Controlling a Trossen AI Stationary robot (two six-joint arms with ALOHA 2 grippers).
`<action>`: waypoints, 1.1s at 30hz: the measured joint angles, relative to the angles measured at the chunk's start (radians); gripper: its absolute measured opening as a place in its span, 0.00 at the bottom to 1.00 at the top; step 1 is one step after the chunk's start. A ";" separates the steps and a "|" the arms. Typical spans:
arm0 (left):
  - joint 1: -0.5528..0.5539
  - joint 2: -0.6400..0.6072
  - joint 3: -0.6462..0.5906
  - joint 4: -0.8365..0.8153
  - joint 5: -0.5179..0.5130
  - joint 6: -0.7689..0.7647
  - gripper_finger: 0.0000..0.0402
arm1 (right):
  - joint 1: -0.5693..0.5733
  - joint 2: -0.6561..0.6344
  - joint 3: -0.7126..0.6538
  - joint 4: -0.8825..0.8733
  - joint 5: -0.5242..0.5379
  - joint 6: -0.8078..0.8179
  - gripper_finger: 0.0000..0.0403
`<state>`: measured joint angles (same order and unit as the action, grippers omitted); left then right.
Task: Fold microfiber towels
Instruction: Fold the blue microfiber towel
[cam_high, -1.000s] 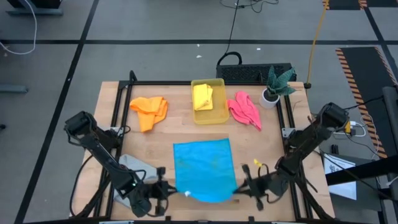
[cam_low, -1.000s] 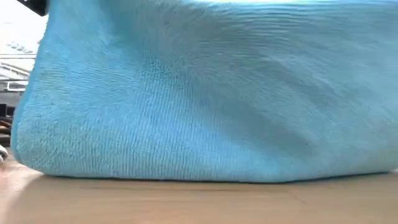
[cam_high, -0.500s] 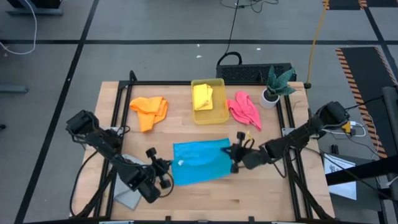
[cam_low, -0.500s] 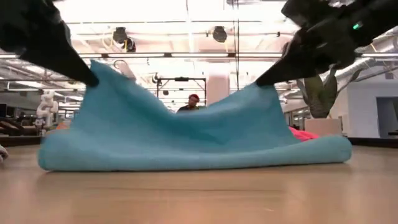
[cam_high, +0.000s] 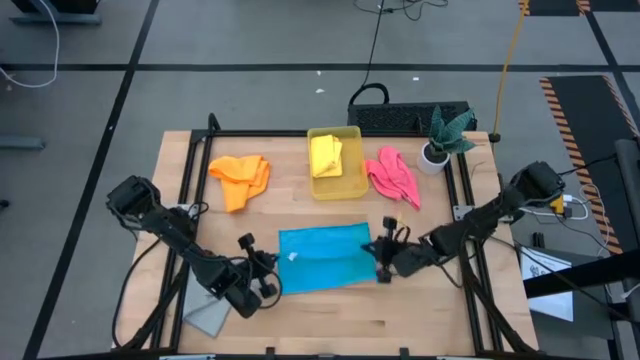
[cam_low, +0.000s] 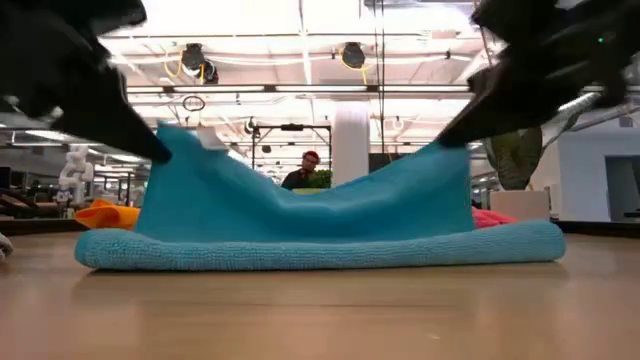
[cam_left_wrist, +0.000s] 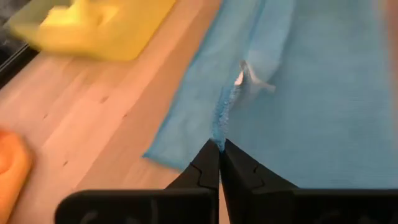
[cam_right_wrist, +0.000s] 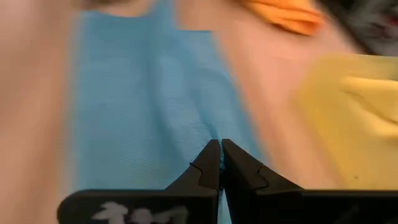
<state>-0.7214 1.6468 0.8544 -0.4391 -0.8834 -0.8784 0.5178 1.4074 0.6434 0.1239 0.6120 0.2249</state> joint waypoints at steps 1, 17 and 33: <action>-0.010 -0.001 0.001 0.050 0.020 0.049 0.01 | 0.029 -0.012 0.000 0.002 -0.047 0.001 0.00; -0.041 -0.006 0.002 0.517 0.217 0.417 0.03 | 0.248 -0.101 0.001 0.264 -0.188 -0.075 0.00; 0.079 -0.068 0.002 0.237 0.161 0.169 0.02 | 0.051 -0.101 0.000 -0.054 0.043 0.156 0.00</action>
<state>-0.6425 1.5787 0.8563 -0.2025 -0.7222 -0.7094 0.5686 1.3067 0.6430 0.0700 0.6547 0.3808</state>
